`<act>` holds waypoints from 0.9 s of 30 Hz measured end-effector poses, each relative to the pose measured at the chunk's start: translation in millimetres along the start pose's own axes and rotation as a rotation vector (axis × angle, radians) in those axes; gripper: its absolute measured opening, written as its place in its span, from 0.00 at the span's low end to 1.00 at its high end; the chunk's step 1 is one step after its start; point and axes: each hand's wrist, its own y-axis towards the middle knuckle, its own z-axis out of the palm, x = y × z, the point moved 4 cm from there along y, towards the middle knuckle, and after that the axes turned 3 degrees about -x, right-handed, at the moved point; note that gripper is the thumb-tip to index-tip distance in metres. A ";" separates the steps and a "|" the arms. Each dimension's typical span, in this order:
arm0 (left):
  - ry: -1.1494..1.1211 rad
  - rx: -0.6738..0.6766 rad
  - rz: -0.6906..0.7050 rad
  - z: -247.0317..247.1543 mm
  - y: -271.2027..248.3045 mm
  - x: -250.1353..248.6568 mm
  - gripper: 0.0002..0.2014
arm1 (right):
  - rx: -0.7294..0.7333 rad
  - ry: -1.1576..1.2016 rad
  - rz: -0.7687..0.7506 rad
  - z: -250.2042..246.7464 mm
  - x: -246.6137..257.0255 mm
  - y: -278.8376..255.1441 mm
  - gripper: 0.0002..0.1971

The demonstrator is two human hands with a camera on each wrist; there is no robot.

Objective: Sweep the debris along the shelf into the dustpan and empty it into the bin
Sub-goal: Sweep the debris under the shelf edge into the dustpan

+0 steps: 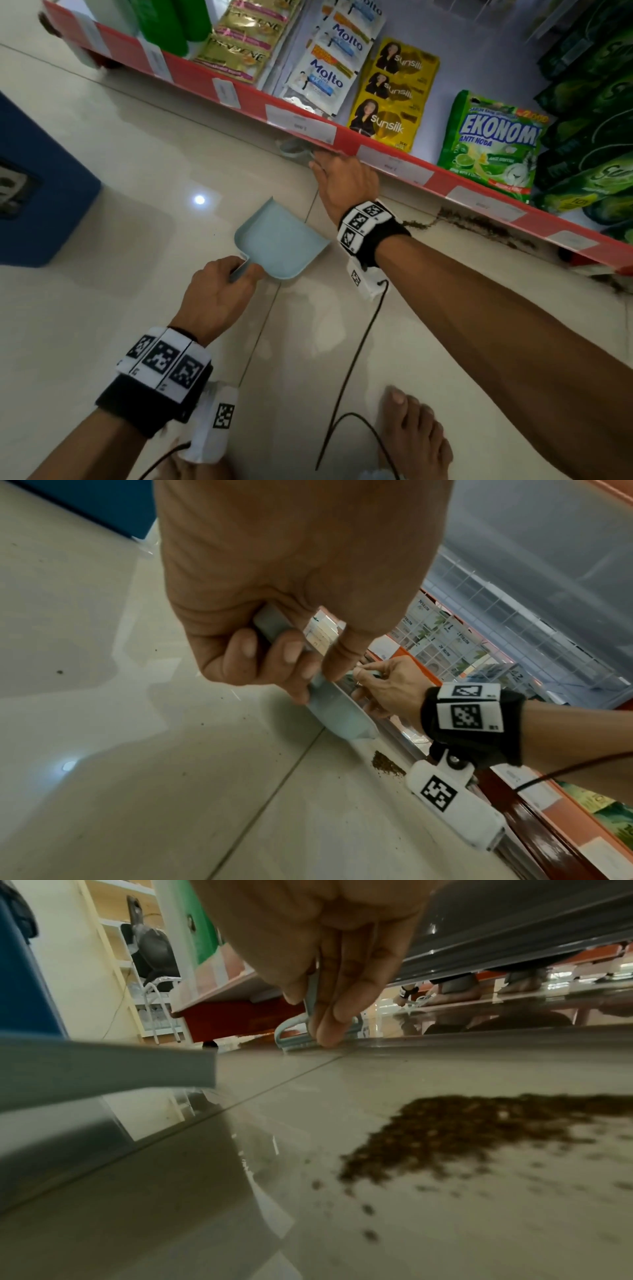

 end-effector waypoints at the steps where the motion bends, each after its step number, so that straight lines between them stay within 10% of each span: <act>1: 0.002 0.001 -0.001 -1.2 1.2 0.8 0.23 | 0.013 0.016 0.027 3.9 2.5 3.6 0.16; 11: -0.048 -0.014 -0.005 -6.0 5.8 9.0 0.20 | 0.201 -0.083 -0.100 -53.2 -31.0 -53.7 0.16; 21: -0.011 -0.011 0.010 -7.5 5.9 10.8 0.23 | 0.078 0.019 -0.251 -9.3 73.7 40.4 0.15; 27: -0.018 -0.030 0.006 -10.6 4.3 13.5 0.24 | 0.217 -0.039 -0.182 -24.0 17.9 -0.8 0.14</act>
